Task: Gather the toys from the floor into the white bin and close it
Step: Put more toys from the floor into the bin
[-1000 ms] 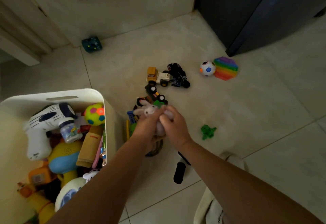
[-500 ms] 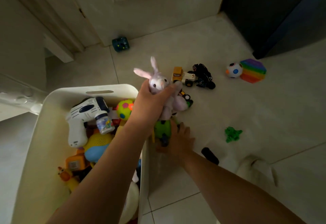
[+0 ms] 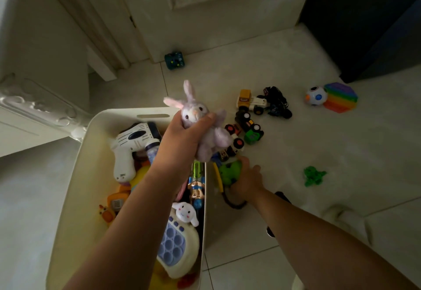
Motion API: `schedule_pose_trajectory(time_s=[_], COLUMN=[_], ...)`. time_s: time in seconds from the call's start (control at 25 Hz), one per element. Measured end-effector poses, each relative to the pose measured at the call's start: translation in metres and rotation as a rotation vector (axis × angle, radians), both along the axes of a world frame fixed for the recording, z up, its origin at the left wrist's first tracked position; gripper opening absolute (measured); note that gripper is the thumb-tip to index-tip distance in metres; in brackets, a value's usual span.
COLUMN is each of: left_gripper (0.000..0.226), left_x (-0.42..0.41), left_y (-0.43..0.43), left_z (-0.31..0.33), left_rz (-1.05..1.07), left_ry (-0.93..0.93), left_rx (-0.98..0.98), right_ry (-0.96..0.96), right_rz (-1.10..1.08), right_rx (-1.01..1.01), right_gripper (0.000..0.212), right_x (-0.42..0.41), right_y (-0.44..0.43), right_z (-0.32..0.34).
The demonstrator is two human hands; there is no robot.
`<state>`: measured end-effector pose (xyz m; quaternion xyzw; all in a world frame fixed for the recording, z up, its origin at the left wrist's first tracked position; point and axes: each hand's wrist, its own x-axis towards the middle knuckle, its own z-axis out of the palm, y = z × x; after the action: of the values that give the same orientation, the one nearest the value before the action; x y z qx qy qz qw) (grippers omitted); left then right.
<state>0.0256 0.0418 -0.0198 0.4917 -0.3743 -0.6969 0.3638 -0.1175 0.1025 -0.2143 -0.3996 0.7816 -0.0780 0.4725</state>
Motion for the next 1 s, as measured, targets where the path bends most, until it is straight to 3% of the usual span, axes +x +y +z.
schedule_pose_trajectory(time_s=[0.2,0.36,0.44,0.64,0.8,1.0], left_gripper=[0.022,0.013,0.012,0.039,0.051,0.026], left_x=[0.015,0.02,0.023,0.035,0.039,0.04], left_y=[0.01,0.019,0.024,0.032,0.043,0.056], left_z=[0.003,0.0,-0.003,-0.015,-0.021,-0.003], left_rz=[0.043,0.07,0.063,0.066,0.03,-0.067], left_ry=[0.079,0.178,0.2,0.333,0.218,0.34], left_rx=[0.033,0.101,0.141,0.272,0.283,0.335], right_ry=[-0.18,-0.49,-0.513,-0.595,-0.734,-0.883], right_rz=[-0.166,-0.39,-0.442,-0.509,-0.475,-0.329], right_rx=[-0.007,-0.062,-0.045,-0.083,-0.225,-0.271], right_gripper=[0.072,0.061,0.062,0.065,0.056,0.037], right_x=[0.004,-0.004,-0.013,-0.03,-0.032,-0.026], right_y=[0.012,0.018,0.015,0.009,0.009,0.008], right_z=[0.01,0.04,0.054,0.098,0.149,0.217])
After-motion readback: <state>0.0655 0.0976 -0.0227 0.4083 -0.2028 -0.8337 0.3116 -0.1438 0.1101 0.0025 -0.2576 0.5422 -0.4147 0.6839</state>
